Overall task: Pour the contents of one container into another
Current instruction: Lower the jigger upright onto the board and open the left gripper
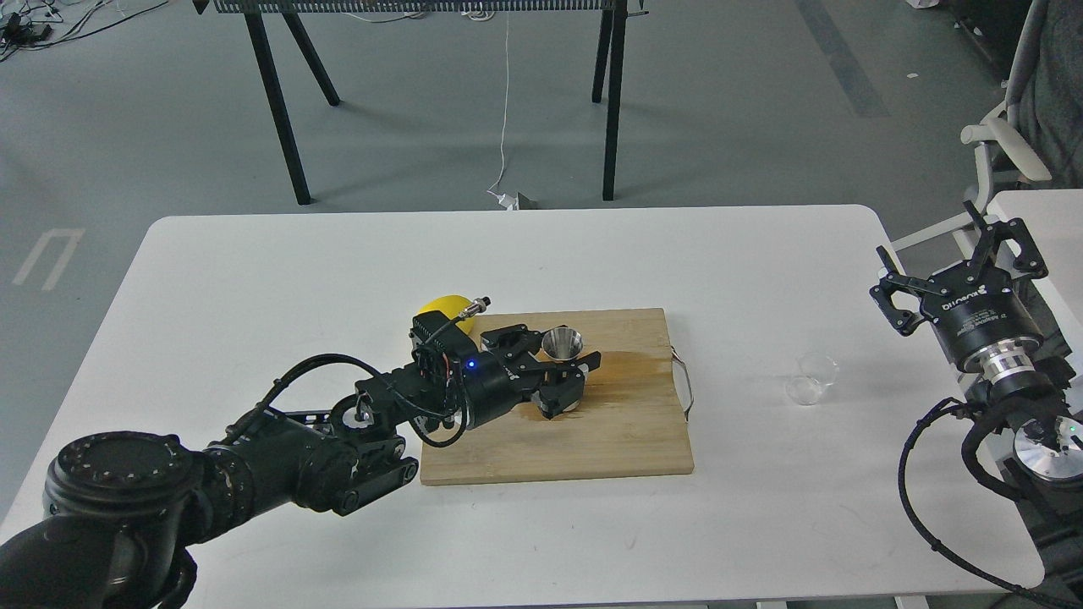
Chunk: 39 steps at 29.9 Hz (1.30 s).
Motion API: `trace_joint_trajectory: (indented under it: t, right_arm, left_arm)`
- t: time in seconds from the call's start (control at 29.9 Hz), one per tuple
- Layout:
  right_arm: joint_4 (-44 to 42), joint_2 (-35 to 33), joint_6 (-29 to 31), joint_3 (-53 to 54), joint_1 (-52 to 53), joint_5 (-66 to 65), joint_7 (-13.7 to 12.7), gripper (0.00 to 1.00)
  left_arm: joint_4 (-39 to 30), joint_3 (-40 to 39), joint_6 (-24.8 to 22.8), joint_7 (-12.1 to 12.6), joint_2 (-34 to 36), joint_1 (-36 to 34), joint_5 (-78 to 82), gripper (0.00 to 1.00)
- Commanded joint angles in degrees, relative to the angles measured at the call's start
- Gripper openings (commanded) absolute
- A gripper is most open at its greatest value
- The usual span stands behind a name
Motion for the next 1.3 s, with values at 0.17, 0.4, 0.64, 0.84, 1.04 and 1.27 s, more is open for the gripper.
trace_joint_trajectory:
  t: [0.17,0.4,0.64,0.84,1.04,1.27]
  right_arm:
    - [0.00,-0.09,0.00,-0.02,-0.10,0.01,0.00,0.99]
    - [0.09,-0.09,0.00,0.07,-0.27,0.01,0.00,0.99]
    - [0.09,-0.09,0.00,-0.02,-0.45,0.01,0.00,0.99]
    - [0.00,-0.09,0.00,0.07,-0.54,0.01,0.00,0.99]
    - [0.09,-0.09,0.00,0.07,-0.54,0.01,0.00,0.99]
    - [0.09,-0.09,0.00,0.07,-0.54,0.01,0.08,0.99]
  left_arm:
    - [-0.83,-0.02,0.08,0.00,0.00,0.53,-0.12,0.87]
    - [-0.83,-0.11,0.08,0.00,0.00,0.97,-0.03,0.88]
    - [-1.45,-1.25,0.43,0.00,0.00,1.94,-0.03,0.89]
    - [-1.45,-1.51,0.52,0.00,0.00,3.17,-0.03,0.89]
    - [-1.45,-2.13,0.52,0.00,0.00,4.22,-0.12,0.90]
    - [-1.45,-3.01,0.52,0.00,0.00,5.10,-0.12,0.90]
